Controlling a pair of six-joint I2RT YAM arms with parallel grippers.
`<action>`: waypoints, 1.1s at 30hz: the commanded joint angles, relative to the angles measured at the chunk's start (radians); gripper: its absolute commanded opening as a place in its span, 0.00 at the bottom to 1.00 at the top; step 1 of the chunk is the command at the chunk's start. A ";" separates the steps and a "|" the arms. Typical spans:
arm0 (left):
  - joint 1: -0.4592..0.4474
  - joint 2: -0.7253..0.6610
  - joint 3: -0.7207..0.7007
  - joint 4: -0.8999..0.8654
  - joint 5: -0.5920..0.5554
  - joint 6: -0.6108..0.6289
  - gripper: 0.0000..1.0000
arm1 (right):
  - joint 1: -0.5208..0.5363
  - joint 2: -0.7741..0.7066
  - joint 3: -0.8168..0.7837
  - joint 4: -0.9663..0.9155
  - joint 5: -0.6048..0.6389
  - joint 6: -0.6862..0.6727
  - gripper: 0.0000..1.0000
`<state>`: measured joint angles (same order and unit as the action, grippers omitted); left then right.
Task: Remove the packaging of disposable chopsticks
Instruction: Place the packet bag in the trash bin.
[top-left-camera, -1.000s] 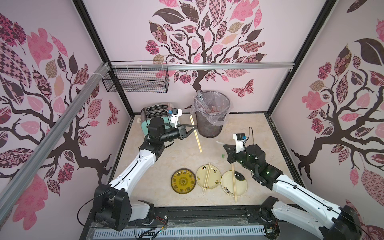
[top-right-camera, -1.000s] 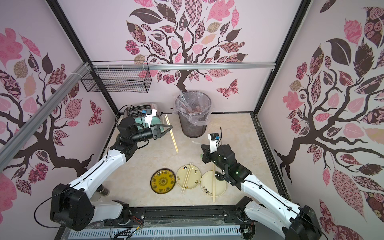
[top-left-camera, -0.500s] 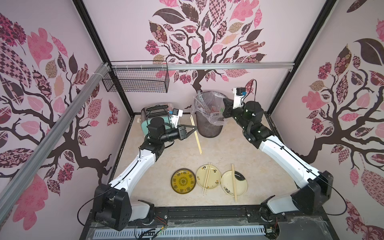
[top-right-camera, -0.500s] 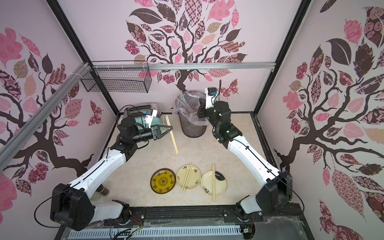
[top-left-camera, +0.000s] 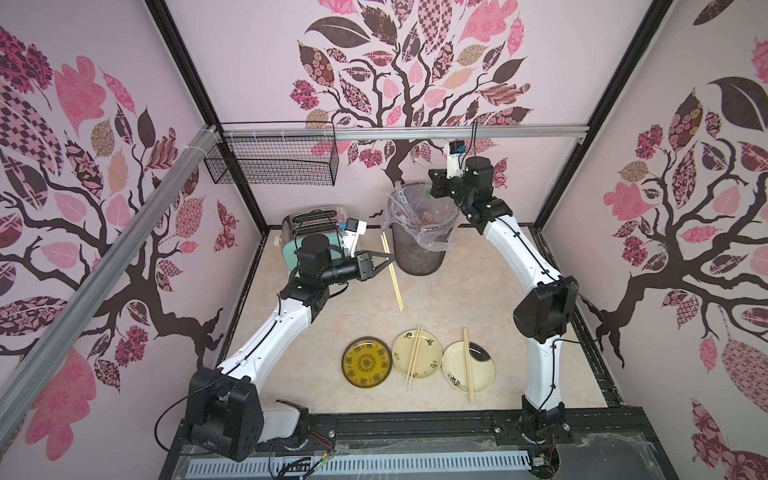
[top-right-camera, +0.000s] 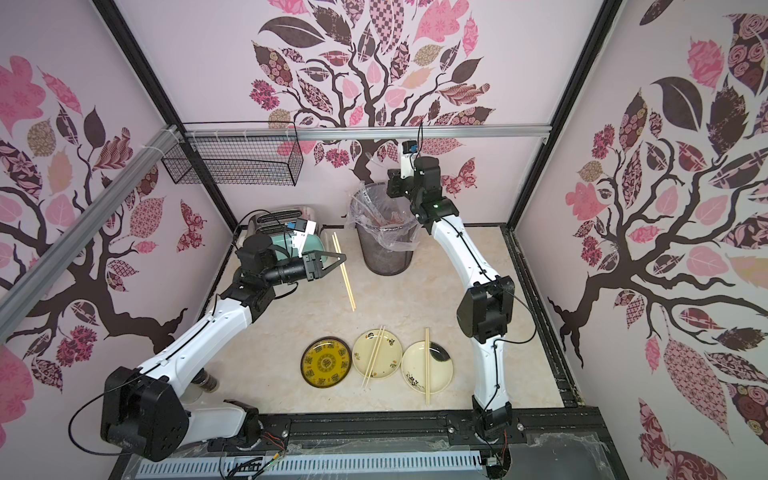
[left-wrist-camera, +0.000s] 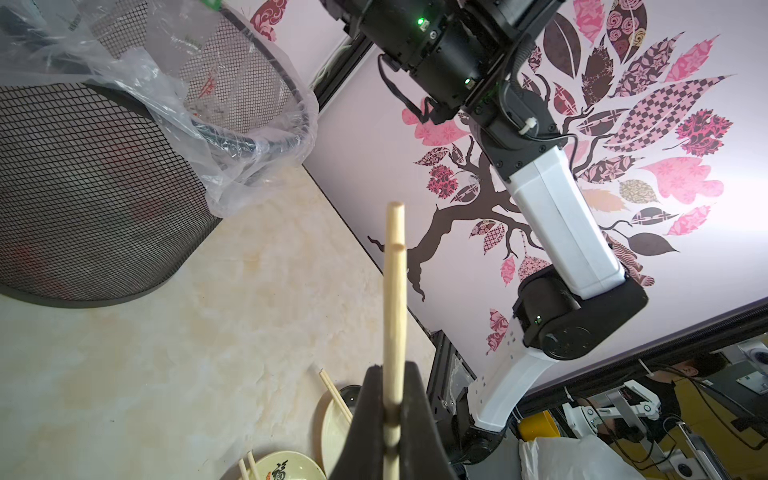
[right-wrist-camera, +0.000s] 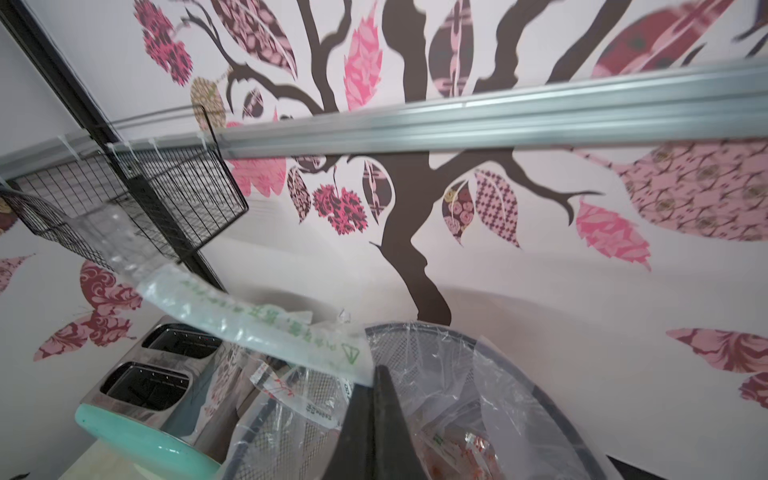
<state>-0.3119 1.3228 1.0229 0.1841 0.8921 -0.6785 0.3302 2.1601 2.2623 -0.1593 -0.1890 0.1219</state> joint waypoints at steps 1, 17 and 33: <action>0.005 0.011 0.027 -0.010 0.003 0.026 0.00 | -0.002 0.061 0.068 -0.152 0.001 -0.007 0.00; 0.022 0.029 0.047 -0.058 0.010 0.025 0.00 | 0.039 0.230 0.116 -0.315 0.196 -0.130 0.00; 0.031 0.033 0.053 -0.064 0.020 0.018 0.00 | 0.042 0.056 0.127 -0.342 0.204 -0.115 0.66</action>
<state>-0.2848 1.3560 1.0477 0.1238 0.9024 -0.6628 0.3721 2.3211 2.3768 -0.5049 0.0048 -0.0158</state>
